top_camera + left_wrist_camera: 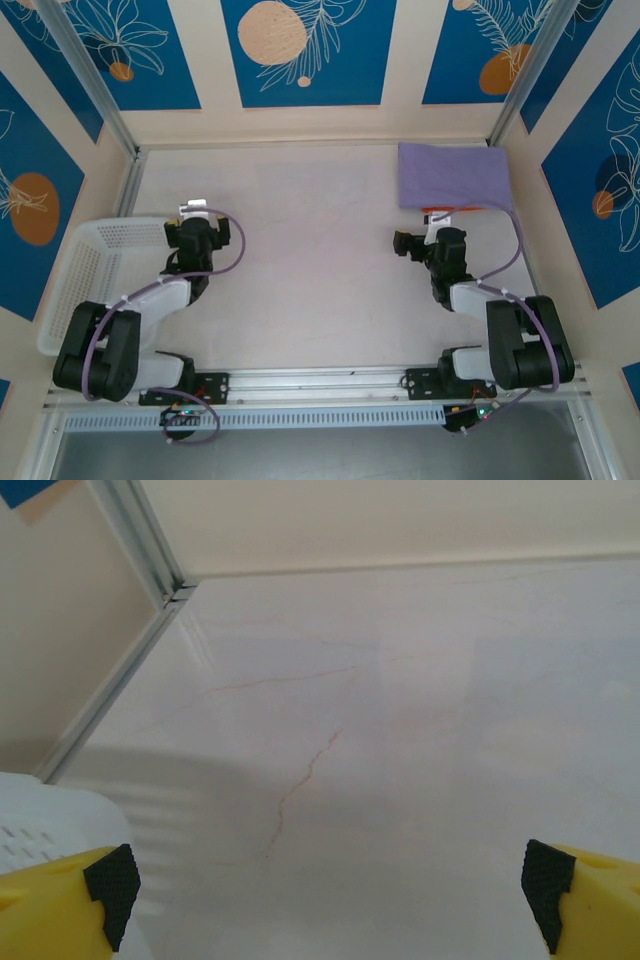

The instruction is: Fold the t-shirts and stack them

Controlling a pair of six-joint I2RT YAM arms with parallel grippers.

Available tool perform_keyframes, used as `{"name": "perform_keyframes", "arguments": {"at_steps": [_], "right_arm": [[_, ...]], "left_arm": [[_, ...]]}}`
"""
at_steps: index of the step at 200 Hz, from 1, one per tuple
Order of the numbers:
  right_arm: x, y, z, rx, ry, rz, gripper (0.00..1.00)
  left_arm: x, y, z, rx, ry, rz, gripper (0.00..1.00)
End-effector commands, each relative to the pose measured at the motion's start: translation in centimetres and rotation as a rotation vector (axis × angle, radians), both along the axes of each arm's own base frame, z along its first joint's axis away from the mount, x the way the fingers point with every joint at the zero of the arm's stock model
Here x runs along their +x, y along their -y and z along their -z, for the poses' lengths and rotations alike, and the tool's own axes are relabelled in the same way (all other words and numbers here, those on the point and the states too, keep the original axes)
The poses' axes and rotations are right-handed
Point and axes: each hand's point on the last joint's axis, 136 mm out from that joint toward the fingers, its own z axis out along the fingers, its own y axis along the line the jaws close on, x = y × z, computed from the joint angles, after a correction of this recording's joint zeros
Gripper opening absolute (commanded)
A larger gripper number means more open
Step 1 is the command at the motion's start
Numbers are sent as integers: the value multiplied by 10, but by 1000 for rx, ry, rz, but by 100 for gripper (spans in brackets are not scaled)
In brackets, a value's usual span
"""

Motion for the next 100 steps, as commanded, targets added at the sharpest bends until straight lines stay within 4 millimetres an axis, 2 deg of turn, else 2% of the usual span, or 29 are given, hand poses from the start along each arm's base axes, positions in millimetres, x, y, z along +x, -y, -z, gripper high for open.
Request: {"name": "perform_keyframes", "arguments": {"at_steps": [1,18,62,100], "right_arm": [[20,1,-29,-58,121,-1,99],[21,5,-27,-69,155,9,99],[21,4,-19,-80,188,12,99],[17,9,-19,-67,209,34,99]], "left_arm": [[9,7,-14,-16,63,79,100],[8,11,-12,-20,58,120,100],[-12,8,-9,-23,59,121,100],[-20,8,24,-7,10,142,100]]}}
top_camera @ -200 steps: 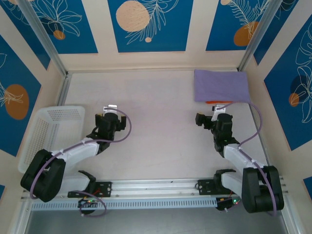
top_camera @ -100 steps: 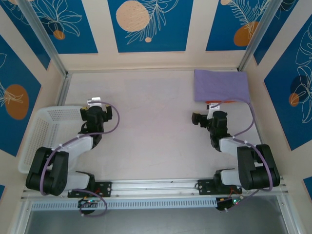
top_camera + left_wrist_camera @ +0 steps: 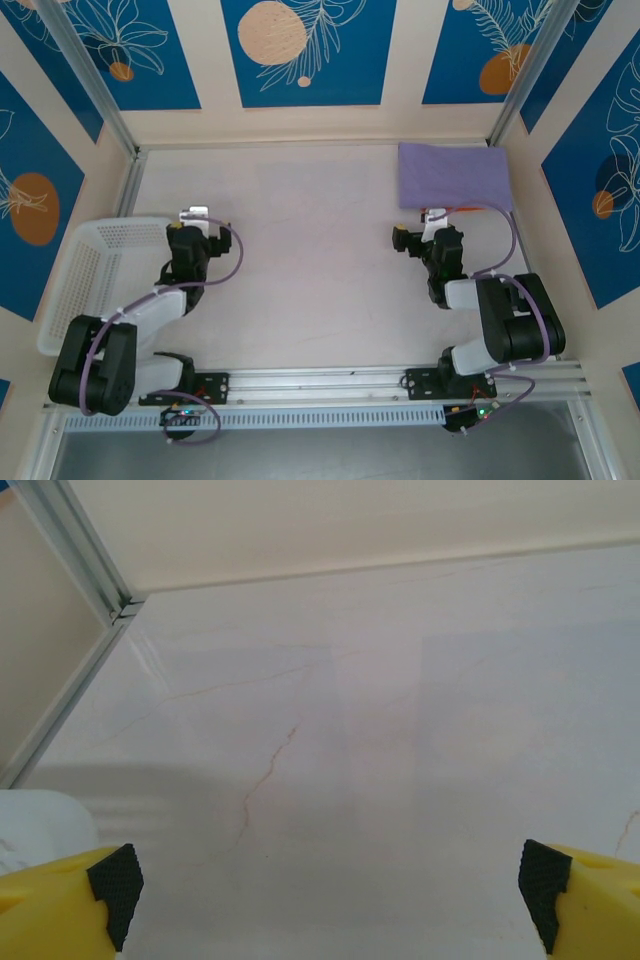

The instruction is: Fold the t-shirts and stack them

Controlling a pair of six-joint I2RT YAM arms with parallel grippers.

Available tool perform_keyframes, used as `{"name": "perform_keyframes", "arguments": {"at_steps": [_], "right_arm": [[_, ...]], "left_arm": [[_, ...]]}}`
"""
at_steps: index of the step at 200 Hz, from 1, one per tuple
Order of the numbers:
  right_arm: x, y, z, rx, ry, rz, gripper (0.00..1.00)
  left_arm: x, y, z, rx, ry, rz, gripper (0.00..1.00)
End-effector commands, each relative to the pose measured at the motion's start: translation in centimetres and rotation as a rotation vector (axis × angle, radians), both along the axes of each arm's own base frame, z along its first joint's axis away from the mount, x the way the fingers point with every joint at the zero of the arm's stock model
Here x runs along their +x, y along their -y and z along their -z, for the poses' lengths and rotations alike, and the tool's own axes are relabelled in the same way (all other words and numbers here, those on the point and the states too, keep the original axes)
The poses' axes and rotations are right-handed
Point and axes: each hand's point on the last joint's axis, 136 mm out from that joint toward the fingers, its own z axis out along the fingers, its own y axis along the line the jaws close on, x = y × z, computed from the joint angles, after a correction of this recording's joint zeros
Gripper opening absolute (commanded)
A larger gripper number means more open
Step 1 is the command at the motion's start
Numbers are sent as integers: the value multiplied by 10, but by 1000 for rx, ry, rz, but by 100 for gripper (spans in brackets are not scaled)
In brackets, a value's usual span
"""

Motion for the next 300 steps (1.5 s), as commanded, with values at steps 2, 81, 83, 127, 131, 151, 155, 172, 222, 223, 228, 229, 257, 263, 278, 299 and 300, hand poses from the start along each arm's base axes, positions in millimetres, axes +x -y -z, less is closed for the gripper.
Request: {"name": "perform_keyframes", "arguments": {"at_steps": [2,81,83,127,131,151,155,172,222,223,228,229,257,263,278,299,300], "right_arm": [[2,7,-15,-12,90,34,99],[-1,3,-10,-41,127,36,99],[-1,3,-10,-43,130,35,99],[-6,-1,-12,-64,160,30,99],[-6,-1,-12,-66,163,29,99],[-9,-1,-14,-70,180,31,99],[-9,-1,-13,-70,182,32,99],[-10,0,-14,-71,184,36,99],[9,17,-5,-37,67,120,99],[10,17,-5,-35,64,119,99],[13,19,-3,-28,46,124,99],[14,20,-4,-26,48,125,99],[18,32,1,50,-10,134,99],[18,31,0,46,-3,134,99],[18,30,0,39,-4,133,99],[17,30,1,39,-5,131,99],[17,30,1,39,-5,131,99]], "left_arm": [[-6,-1,18,0,5,21,99],[13,-6,23,26,-33,11,100],[13,-7,23,22,-36,8,100],[17,-5,27,20,2,49,100],[18,-7,30,12,2,46,100],[26,-7,44,-24,-23,78,100],[28,-3,46,-23,-35,102,100],[26,3,48,-25,-23,144,100],[28,1,50,-48,-42,144,100],[28,1,50,-47,-42,144,100],[29,1,50,-48,-42,143,100],[29,0,50,-48,-42,142,100],[28,1,50,-48,-42,144,100],[28,1,50,-47,-42,144,100],[28,1,50,-46,-38,145,100],[28,0,49,-45,-36,144,100],[28,0,50,-45,-37,143,100]]}}
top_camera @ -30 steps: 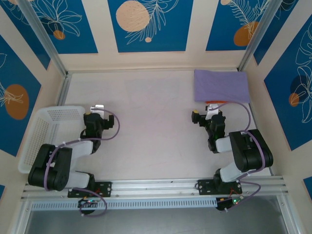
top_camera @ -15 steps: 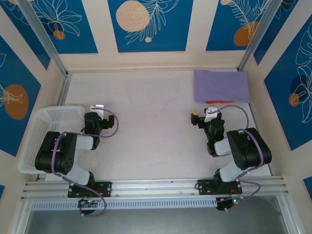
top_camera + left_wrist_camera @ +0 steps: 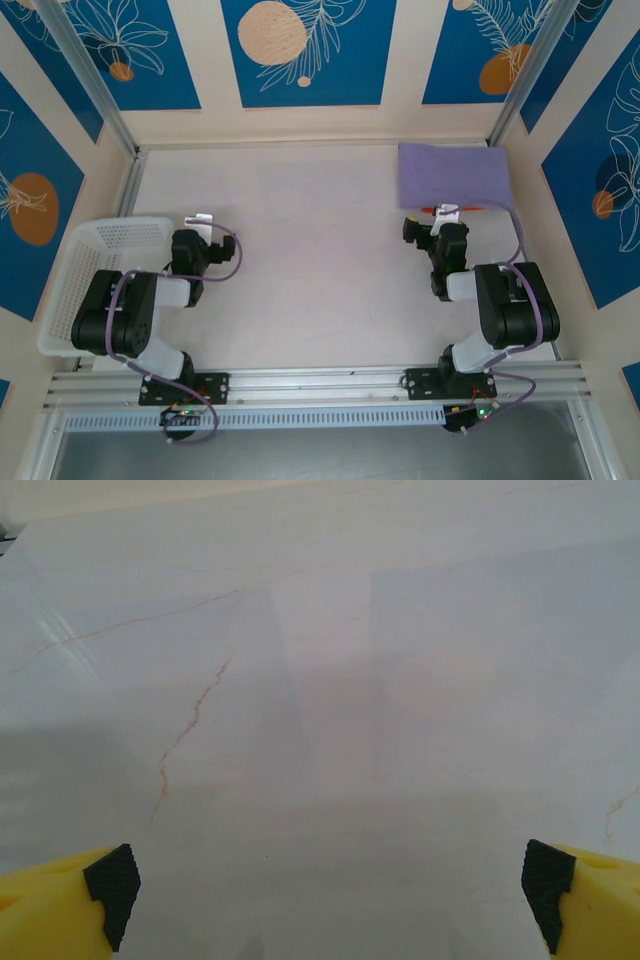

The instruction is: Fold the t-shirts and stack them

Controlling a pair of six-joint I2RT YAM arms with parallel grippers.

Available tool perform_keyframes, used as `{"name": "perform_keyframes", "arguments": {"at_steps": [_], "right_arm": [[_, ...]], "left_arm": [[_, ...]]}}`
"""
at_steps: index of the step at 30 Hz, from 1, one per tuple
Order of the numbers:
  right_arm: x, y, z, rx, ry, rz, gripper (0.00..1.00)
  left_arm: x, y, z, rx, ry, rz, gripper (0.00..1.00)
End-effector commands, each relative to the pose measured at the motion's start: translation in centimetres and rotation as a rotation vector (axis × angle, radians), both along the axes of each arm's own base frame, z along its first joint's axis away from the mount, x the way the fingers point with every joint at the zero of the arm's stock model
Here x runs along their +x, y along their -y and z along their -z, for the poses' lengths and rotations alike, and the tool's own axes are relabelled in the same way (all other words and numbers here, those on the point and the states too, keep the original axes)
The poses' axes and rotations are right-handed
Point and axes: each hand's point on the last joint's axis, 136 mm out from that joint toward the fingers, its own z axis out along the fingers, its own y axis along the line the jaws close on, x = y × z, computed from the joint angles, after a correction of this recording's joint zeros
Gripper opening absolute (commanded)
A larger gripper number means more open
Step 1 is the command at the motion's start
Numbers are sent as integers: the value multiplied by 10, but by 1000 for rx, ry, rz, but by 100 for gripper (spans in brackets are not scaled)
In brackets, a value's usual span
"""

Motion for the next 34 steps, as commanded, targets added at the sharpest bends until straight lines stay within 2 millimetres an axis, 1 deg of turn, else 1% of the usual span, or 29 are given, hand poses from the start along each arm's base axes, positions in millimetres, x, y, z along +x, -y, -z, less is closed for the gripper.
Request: {"name": "perform_keyframes", "arguments": {"at_steps": [1,34], "right_arm": [[1,-4,-5,21,7,-8,99],[1,-4,-4,28,4,-19,99]], "left_arm": [[8,-1,-12,-9,47,9,100],[7,0,-13,-11,48,13,100]]}}
